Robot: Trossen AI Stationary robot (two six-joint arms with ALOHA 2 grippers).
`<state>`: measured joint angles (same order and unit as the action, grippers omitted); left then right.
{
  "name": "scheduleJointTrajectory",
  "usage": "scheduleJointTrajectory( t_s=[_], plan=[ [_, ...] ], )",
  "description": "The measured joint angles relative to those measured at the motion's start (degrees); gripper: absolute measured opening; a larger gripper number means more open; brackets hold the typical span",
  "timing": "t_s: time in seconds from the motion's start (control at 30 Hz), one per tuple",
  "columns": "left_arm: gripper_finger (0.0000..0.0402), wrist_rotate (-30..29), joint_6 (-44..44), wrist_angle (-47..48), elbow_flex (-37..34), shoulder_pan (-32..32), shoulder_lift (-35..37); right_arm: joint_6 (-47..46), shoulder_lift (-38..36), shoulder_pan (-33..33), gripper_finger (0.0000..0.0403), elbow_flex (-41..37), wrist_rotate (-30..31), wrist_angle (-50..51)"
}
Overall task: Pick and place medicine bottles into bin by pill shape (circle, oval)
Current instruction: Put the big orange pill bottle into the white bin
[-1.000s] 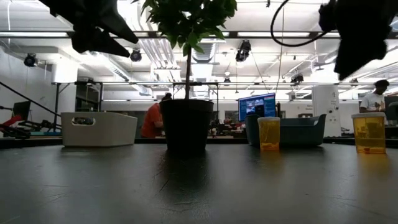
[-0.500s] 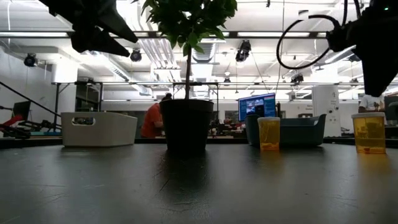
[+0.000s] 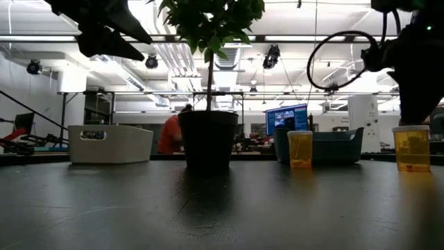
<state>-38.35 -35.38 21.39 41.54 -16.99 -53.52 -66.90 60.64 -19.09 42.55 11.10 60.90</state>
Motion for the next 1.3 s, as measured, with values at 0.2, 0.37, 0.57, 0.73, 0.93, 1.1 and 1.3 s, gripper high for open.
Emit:
scheduleJointTrajectory(
  t_s=[0.2, 0.37, 0.57, 0.73, 0.93, 1.1, 1.3],
  plan=[
    [0.0265, 0.00, 0.00, -0.17, 0.00, -0.01, 0.00, -0.44, 2.89, 0.00, 0.0312, -1.87, 0.81, -1.89],
    [0.0265, 0.00, -0.12, -0.44, 0.00, -0.28, -0.27, 0.45, 4.77, 0.00, 0.0285, -2.14, 1.09, -3.13],
    [0.0265, 0.00, -0.26, -0.80, -0.08, -2.25, -0.52, 1.55, 5.60, 0.00, 0.0233, -2.14, 1.10, -4.68],
    [0.0265, 0.00, -0.36, -1.84, -0.37, -5.02, -0.59, 1.55, 5.05, 0.00, 0.0202, -2.14, 1.09, -4.63],
    [0.0265, 0.00, -1.79, -2.90, -0.91, -9.34, -2.93, 3.52, 4.51, -0.02, 0.0202, -0.50, 1.09, -6.97],
    [0.0265, 0.09, -1.77, -5.27, -0.94, -12.67, -6.61, 8.46, 5.40, -0.04, 0.0204, 1.56, 1.04, -15.90],
    [0.0265, 1.30, -1.72, -9.22, -0.96, -15.40, -12.28, 17.20, 9.62, -0.04, 0.0204, 4.76, 0.93, -28.66]
  ],
)
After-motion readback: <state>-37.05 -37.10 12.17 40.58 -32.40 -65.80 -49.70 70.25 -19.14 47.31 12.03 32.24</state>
